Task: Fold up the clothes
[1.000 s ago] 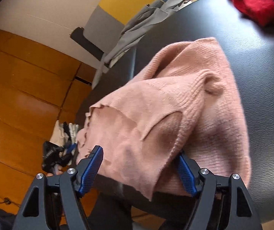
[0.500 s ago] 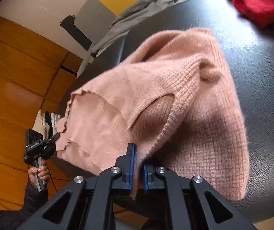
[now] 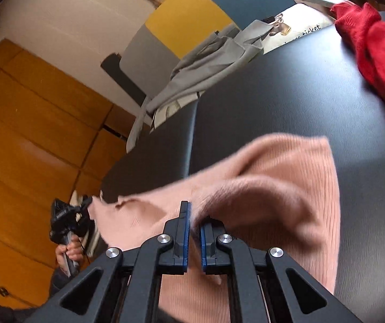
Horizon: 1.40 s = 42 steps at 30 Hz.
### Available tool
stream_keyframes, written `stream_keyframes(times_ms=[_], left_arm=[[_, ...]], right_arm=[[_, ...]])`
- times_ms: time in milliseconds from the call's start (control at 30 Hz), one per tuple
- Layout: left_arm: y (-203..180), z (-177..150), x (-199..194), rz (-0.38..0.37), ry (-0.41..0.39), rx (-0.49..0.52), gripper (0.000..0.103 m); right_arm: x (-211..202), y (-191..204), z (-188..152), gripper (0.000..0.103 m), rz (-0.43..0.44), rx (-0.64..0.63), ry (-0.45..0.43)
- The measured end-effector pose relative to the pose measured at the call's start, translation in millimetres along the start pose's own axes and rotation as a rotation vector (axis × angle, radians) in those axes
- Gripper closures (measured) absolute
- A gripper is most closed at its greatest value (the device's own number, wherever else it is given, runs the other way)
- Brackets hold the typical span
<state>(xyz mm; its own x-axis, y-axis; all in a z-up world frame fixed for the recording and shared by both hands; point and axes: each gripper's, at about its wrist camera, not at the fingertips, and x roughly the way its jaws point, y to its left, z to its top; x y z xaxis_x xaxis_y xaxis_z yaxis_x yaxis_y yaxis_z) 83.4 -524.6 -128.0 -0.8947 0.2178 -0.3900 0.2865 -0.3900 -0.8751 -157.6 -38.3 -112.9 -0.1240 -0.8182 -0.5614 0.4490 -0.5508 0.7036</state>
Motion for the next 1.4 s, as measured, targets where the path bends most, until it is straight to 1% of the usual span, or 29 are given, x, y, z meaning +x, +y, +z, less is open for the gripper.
stream_keyframes(times_ms=[133, 200, 233, 267, 300, 333, 367, 433, 533, 567, 600, 667, 700, 767, 867, 1000, 1100, 1233, 1400], left_arm=[[3.9, 23.5, 24.6, 0.045, -0.006, -0.009, 0.103], [7.5, 31.9, 37.1, 0.1, 0.001, -0.012, 0.099], [10.1, 36.3, 43.4, 0.132, 0.003, -0.015, 0.093], [13.1, 38.8, 47.7, 0.145, 0.01, -0.016, 0.089], [18.5, 40.1, 50.0, 0.167, 0.019, -0.029, 0.085], [23.5, 41.9, 51.6, 0.181, 0.032, -0.051, 0.084], [27.9, 41.6, 49.3, 0.176, 0.041, -0.065, 0.083], [33.1, 38.9, 39.6, 0.205, 0.031, -0.056, 0.082], [37.1, 28.4, 17.5, 0.244, 0.026, 0.013, 0.082], [38.4, 24.0, 9.4, 0.258, 0.026, 0.037, 0.082], [39.6, 18.2, 4.0, 0.273, 0.035, 0.061, 0.081], [42.1, 6.5, -6.8, 0.304, 0.055, 0.108, 0.081], [44.4, -1.1, -11.0, 0.314, 0.074, 0.134, 0.081], [47.5, -12.5, -17.5, 0.303, 0.095, 0.165, 0.081], [52.7, -22.7, -26.5, 0.312, 0.098, 0.176, 0.078], [54.5, -27.5, -29.9, 0.301, 0.1, 0.188, 0.076], [53.1, -28.3, -27.8, 0.305, 0.112, 0.205, 0.075], [51.0, -28.5, -20.3, 0.305, 0.149, 0.228, 0.074], [48.3, -28.7, -10.9, 0.305, 0.195, 0.256, 0.074]], right_arm=[[9.0, -14.1, 25.8, 0.096, 0.001, 0.061, -0.024], [16.2, -18.4, 36.6, 0.096, -0.015, 0.078, -0.025], [17.8, -23.6, 41.3, 0.096, -0.02, 0.093, -0.023], [19.5, -28.7, 45.9, 0.096, -0.024, 0.108, -0.02], [22.7, -33.4, 49.4, 0.093, -0.026, 0.126, -0.016], [25.8, -38.2, 52.8, 0.092, -0.025, 0.146, -0.012], [27.6, -43.4, 55.6, 0.092, -0.011, 0.178, -0.013], [24.2, -51.3, 57.4, 0.089, 0.017, 0.213, -0.03], [8.5, -51.0, 52.5, 0.083, 0.037, 0.194, -0.052], [2.6, -49.5, 49.6, 0.077, 0.033, 0.18, -0.052], [-3.2, -47.8, 46.6, 0.064, 0.029, 0.166, -0.052], [-13.0, -43.4, 39.4, 0.05, 0.006, 0.127, -0.05], [-14.4, -39.9, 35.5, 0.05, -0.026, 0.099, -0.038], [-14.4, -34.7, 28.4, 0.05, -0.081, 0.055, -0.007], [-9.5, -30.0, 19.3, 0.05, -0.167, -0.002, 0.026], [-3.4, -26.8, 12.7, 0.05, -0.263, -0.054, 0.04], [5.9, -26.5, 5.3, 0.05, -0.331, -0.087, 0.097], [12.0, -26.9, -1.6, 0.05, -0.346, -0.109, 0.129], [12.1, -32.2, -4.6, 0.05, -0.345, -0.104, 0.142]])
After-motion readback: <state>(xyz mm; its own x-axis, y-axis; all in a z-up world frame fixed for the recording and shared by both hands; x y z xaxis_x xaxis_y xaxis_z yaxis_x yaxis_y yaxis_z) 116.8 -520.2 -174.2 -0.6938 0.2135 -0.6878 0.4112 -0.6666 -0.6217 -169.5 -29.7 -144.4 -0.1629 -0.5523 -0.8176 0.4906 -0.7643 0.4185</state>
